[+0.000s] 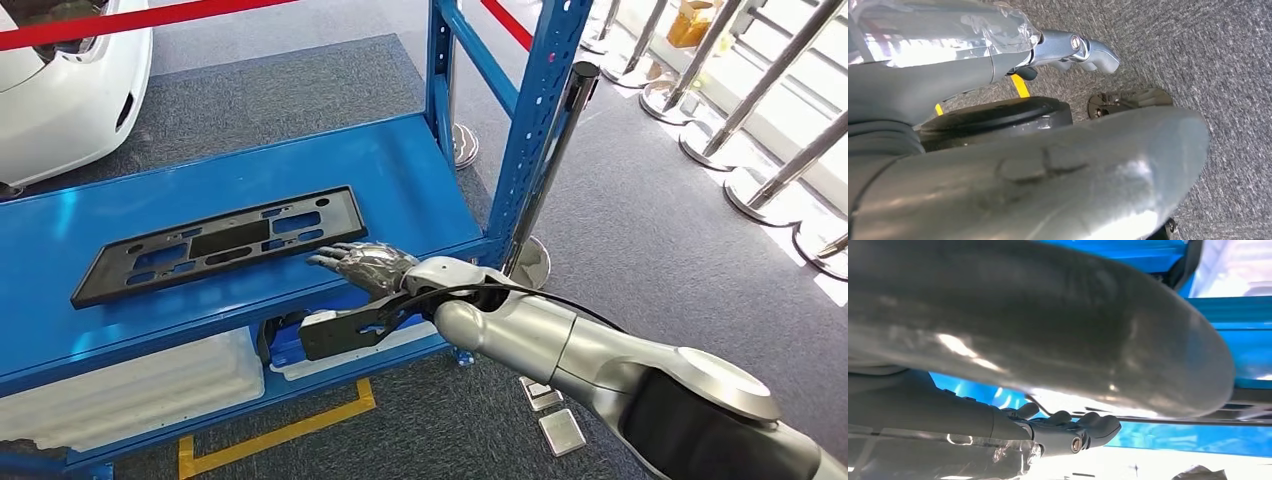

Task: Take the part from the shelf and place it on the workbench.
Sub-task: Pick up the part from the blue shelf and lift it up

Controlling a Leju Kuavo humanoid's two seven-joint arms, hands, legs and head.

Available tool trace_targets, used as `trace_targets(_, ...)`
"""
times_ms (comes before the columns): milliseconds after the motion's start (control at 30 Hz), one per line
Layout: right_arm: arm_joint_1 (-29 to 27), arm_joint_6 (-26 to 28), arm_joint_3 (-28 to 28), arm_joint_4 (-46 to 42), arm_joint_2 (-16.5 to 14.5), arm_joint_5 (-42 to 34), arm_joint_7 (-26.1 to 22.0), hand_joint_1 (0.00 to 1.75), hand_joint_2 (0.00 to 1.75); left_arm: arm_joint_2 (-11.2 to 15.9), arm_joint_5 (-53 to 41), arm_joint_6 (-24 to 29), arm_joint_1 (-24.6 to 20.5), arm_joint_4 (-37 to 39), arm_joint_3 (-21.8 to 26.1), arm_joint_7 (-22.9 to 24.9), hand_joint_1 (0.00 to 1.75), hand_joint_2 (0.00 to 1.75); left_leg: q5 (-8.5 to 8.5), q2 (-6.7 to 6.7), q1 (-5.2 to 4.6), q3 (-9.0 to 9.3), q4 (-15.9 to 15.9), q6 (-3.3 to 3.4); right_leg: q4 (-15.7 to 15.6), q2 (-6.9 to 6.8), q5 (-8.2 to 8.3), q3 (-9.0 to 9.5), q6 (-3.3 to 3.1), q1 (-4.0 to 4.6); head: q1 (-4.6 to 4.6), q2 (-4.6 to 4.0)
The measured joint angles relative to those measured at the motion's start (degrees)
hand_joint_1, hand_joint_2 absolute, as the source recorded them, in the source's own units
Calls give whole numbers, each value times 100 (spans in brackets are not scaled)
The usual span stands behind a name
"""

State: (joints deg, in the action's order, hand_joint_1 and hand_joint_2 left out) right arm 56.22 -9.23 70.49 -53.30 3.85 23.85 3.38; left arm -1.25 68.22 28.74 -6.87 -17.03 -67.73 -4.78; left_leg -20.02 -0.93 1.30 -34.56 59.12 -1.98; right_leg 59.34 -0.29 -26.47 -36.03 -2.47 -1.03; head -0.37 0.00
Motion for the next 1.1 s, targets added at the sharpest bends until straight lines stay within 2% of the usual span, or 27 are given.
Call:
trace_targets(133,34,2,39,59,-104,-3,-13,0,0,0,-14,2,-1,0,0,9,0,0,-6,1,-3,0,2,37,-56,-2,31,28,58,-1,98,0)
trace_targets(233,41,6,62,94,-141,-6,-18,0,0,0,-28,3,0,0,0,13,0,0,-12,2,-4,0,4,47,-80,-5,36,39,147,-6,139,0)
trace_targets(300,41,20,65,115,-163,-8,-20,0,0,0,-35,7,-1,0,0,16,0,0,-14,3,-10,0,5,50,-85,-7,34,42,184,-7,152,0)
trace_targets(700,42,138,65,379,-268,121,151,0,0,0,-242,44,-3,-13,-43,128,0,0,-14,12,4,24,-21,44,-83,-8,18,42,208,18,132,0)
trace_targets(833,30,133,65,420,-234,157,234,0,0,10,-321,36,-10,-15,-109,180,0,0,-23,31,-14,25,-13,99,-121,-26,46,62,271,-35,92,0)
trace_targets(900,23,129,64,424,-210,173,267,0,0,12,-345,27,-15,-19,-131,204,0,0,31,28,18,96,-135,147,-79,-24,5,61,299,-36,78,0)
trace_targets(967,11,122,63,425,-171,187,289,0,0,13,-355,14,-25,-29,-145,218,0,0,89,16,47,175,-254,191,310,0,-224,-116,311,-38,106,0)
trace_targets(1033,-34,114,63,427,-126,190,305,0,0,13,-357,5,-32,-36,-150,221,0,0,95,-15,44,187,-271,202,1046,17,-538,-493,324,-48,146,0)
trace_targets(1067,-66,109,63,428,-100,192,314,0,0,13,-356,5,-31,-37,-151,221,0,0,87,-42,49,187,-263,196,1323,19,-606,-647,336,-56,166,0)
trace_targets(1100,-93,105,63,428,-74,194,319,0,0,13,-356,5,-28,-40,-152,222,0,0,73,-76,61,187,-250,179,1411,18,-569,-711,349,-68,187,0)
